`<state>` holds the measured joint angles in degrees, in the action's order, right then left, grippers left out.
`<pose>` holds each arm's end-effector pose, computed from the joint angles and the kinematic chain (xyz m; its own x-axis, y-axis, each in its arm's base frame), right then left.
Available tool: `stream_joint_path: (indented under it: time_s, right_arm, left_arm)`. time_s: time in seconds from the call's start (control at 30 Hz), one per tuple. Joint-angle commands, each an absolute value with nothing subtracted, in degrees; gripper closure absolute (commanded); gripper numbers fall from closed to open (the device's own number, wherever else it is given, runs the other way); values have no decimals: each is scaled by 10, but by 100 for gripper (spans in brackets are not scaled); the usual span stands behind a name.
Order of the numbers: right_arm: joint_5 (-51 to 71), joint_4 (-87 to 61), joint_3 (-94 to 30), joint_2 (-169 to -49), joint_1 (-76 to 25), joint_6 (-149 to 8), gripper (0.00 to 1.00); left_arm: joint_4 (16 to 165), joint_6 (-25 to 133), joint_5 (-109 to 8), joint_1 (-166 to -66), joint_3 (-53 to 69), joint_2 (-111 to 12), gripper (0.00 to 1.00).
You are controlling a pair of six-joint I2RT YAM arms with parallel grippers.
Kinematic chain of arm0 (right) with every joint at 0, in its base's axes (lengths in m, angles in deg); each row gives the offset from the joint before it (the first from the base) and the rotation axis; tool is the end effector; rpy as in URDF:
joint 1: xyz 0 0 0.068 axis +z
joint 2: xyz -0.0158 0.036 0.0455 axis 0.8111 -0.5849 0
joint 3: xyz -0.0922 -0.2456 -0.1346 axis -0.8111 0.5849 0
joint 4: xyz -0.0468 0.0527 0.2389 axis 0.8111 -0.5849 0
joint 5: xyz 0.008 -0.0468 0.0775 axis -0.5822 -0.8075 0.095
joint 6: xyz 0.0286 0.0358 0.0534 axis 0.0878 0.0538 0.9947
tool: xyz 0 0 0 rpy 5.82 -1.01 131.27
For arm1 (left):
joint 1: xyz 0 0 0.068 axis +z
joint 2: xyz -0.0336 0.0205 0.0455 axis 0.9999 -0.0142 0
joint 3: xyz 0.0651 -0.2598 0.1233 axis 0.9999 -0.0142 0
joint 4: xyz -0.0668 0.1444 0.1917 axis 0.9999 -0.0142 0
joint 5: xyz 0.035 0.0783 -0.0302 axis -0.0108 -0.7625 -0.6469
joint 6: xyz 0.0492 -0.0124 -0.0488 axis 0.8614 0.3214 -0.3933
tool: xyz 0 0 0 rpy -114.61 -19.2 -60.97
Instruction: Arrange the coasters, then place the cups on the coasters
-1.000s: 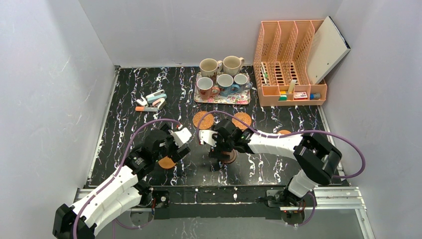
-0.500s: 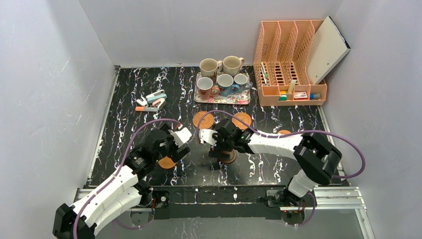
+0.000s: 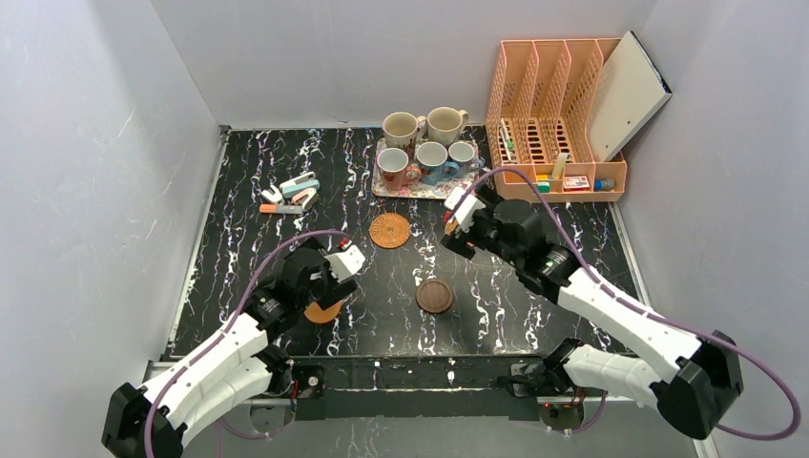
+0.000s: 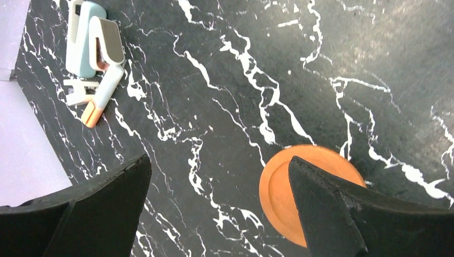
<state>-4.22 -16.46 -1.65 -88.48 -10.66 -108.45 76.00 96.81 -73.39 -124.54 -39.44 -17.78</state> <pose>0.1801 0.1622 0.3187 0.1154 -0.6009 -0.7910 -0.6397 0.5642 -0.5220 0.1399 -0.0817 0.2265 -0.1591 0.7268 -0.6681 0.5470 0.6283 0.5532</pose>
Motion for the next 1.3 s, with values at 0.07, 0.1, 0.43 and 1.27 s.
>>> stream_joint_path:
  time_s: [0.07,0.1,0.43,1.27]
  right_arm:
    - [-81,-107,33,-854,-134,-1090,2]
    - [-83,-105,35,-857,-135,-1091,2]
    - [-95,-88,46,-856,-148,-1093,2]
    - [-106,-60,67,-837,-159,-1106,2]
  left_arm:
    - [690,1002,-752,-1244,-386,-176,2]
    - [690,1002,-752,-1244,-390,-184,2]
    - [748,999,-719,-1244,-436,-257,2]
    - [830,980,-666,-1264,-351,-440,2]
